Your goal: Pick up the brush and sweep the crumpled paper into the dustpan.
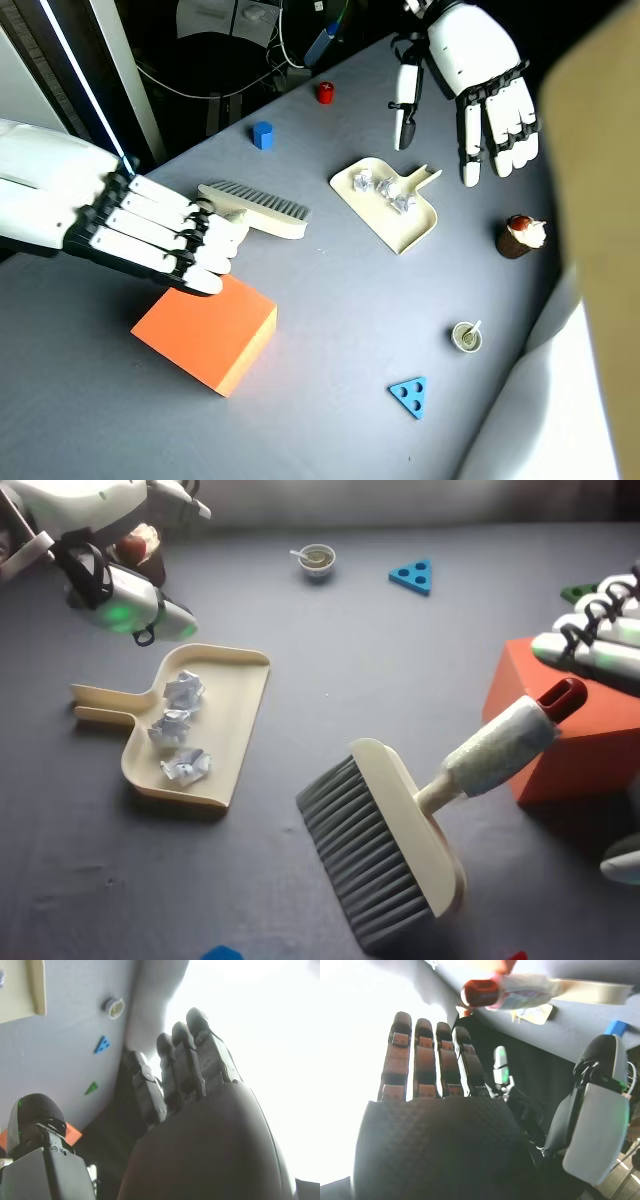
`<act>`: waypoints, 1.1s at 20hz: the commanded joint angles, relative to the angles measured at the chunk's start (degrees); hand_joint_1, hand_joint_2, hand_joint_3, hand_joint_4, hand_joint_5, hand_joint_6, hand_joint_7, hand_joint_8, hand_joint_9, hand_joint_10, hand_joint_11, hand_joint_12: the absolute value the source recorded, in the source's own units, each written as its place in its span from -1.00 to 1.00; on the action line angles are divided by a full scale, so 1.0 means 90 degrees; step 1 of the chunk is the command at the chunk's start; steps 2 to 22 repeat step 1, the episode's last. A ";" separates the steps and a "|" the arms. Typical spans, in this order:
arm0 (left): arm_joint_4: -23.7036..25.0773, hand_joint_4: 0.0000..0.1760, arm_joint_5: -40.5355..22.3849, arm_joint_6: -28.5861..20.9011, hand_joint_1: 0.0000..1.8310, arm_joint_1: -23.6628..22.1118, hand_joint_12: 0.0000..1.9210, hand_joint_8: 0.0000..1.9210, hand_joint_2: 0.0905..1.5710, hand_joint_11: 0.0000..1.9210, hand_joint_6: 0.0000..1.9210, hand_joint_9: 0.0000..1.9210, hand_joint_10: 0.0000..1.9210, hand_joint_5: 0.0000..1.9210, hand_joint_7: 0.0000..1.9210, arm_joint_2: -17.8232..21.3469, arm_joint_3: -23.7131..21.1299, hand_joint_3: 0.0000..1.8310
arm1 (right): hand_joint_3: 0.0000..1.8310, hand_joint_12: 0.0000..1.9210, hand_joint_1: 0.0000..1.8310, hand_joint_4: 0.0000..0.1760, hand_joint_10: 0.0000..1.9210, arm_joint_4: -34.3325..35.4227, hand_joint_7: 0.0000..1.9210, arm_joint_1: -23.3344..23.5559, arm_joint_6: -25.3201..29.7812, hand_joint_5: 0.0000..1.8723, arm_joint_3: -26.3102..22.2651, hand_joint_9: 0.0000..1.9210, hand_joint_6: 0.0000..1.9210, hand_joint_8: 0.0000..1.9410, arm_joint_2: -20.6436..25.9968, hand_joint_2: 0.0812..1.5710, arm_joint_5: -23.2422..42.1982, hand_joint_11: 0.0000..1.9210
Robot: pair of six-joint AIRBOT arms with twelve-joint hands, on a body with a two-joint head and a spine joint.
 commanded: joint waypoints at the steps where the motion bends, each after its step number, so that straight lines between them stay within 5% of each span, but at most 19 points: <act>1: 0.0144 0.51 -0.0382 0.0071 -0.18 -0.0090 -0.52 -1.00 0.15 -0.97 -1.00 -0.73 -1.00 -0.37 -0.67 0.0073 -0.0023 -1.00 | -1.00 -0.99 -0.50 -1.00 -1.00 -0.0094 -0.86 0.0202 0.0022 -0.89 0.0047 -0.84 -1.00 -1.00 0.0052 -0.12 -0.0502 -0.85; 22: 0.0144 0.51 -0.0382 0.0071 -0.18 -0.0090 -0.52 -1.00 0.15 -0.97 -1.00 -0.73 -1.00 -0.37 -0.67 0.0073 -0.0023 -1.00 | -1.00 -0.99 -0.50 -1.00 -1.00 -0.0094 -0.86 0.0202 0.0022 -0.89 0.0047 -0.84 -1.00 -1.00 0.0052 -0.12 -0.0502 -0.85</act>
